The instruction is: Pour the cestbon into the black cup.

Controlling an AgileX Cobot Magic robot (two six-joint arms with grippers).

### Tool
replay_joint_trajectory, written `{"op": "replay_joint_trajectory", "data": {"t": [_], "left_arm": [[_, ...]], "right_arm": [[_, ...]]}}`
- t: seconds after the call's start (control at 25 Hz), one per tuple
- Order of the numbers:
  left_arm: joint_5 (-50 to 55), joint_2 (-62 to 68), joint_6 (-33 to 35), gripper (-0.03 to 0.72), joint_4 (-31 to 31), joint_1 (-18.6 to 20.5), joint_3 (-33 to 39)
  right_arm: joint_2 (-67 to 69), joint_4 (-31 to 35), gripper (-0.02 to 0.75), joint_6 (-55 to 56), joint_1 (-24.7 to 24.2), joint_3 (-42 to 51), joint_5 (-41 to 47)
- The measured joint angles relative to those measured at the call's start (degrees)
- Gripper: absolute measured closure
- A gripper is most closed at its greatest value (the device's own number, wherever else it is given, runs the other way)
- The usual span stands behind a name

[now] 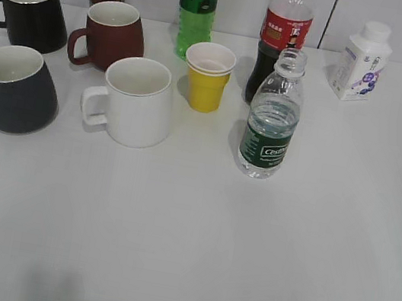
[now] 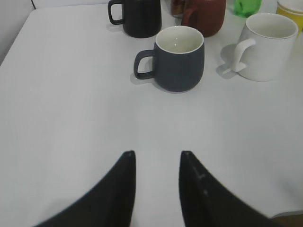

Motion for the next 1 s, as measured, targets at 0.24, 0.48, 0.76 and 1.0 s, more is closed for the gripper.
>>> {"op": "replay_joint_trajectory", "data": {"t": [0.24, 0.48, 0.76, 1.0], "left_arm": [[0.0, 0.0, 0.0, 0.451, 0.0, 0.0, 0.0], [0.0, 0.0, 0.0, 0.451, 0.0, 0.0, 0.0], [0.0, 0.0, 0.0, 0.451, 0.0, 0.0, 0.0], [0.0, 0.0, 0.0, 0.451, 0.0, 0.0, 0.0]], "right_arm": [[0.0, 0.0, 0.146, 0.0, 0.0, 0.0, 0.0], [0.0, 0.0, 0.146, 0.0, 0.0, 0.0, 0.0], [0.0, 0.0, 0.146, 0.0, 0.0, 0.0, 0.0], [0.0, 0.0, 0.146, 0.0, 0.0, 0.0, 0.0]]}}
